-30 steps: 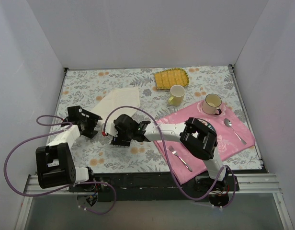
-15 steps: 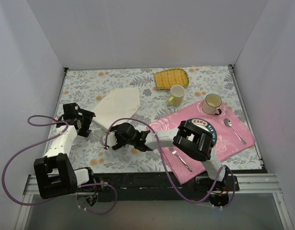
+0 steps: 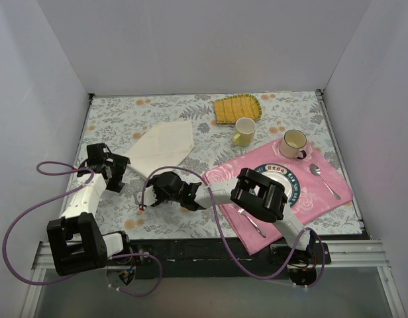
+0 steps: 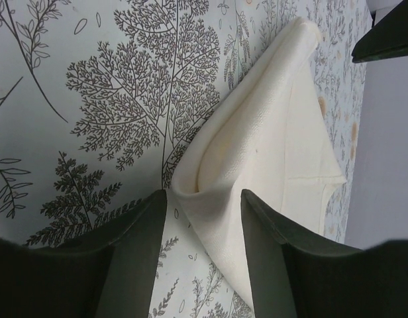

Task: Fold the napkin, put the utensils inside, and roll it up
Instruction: Roll the napkin with the utensil

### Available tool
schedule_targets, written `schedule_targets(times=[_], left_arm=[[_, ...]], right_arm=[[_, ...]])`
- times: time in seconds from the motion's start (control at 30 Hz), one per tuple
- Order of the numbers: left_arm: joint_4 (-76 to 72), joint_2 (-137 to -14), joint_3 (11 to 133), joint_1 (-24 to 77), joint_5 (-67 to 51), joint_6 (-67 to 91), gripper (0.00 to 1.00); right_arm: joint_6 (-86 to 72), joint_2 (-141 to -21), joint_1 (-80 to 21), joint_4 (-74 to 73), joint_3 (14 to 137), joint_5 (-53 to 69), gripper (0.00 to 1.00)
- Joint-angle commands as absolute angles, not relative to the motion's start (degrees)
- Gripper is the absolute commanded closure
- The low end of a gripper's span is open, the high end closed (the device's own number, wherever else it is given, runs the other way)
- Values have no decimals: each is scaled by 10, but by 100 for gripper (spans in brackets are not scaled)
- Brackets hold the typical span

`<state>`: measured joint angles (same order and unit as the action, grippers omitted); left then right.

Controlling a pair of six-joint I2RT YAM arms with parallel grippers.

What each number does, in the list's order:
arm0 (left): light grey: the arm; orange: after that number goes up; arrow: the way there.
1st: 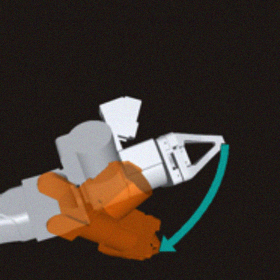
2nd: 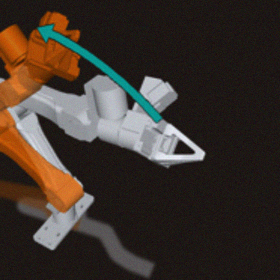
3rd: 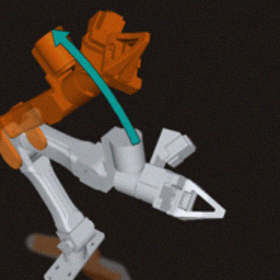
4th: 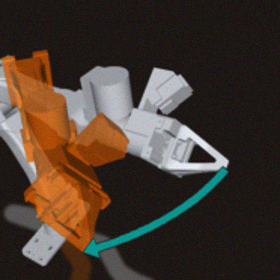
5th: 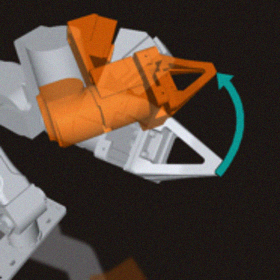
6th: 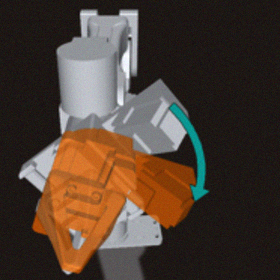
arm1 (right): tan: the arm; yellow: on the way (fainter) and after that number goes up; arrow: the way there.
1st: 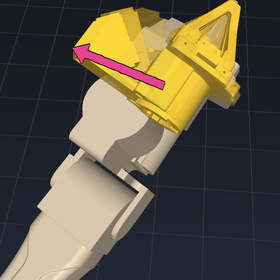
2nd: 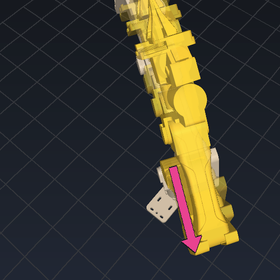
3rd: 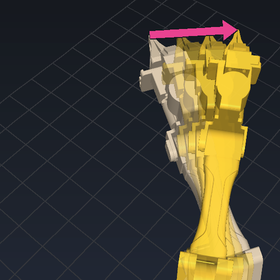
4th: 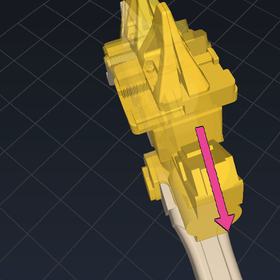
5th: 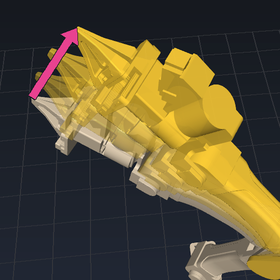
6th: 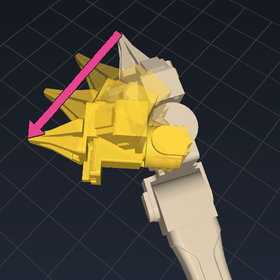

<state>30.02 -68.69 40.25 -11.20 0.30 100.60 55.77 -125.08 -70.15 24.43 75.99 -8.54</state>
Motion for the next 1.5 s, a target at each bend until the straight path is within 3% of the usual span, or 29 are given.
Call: schedule_targets(times=[0.0, 0.53, 0.97, 1.47], left_arm=[[308, -672, 413, -115, 15, 1009, 20], [265, -702, 399, -121, -50, 950, 21], [195, -731, 355, -121, -133, 903, 20], [122, -801, 339, -120, -159, 937, 20]], right_arm=[[571, -1280, -704, 229, 778, -62, 43], [573, -1299, -704, 221, 795, -66, 80], [444, -1295, -694, 193, 860, -69, 98], [315, -1264, -656, 181, 867, -31, 99]])
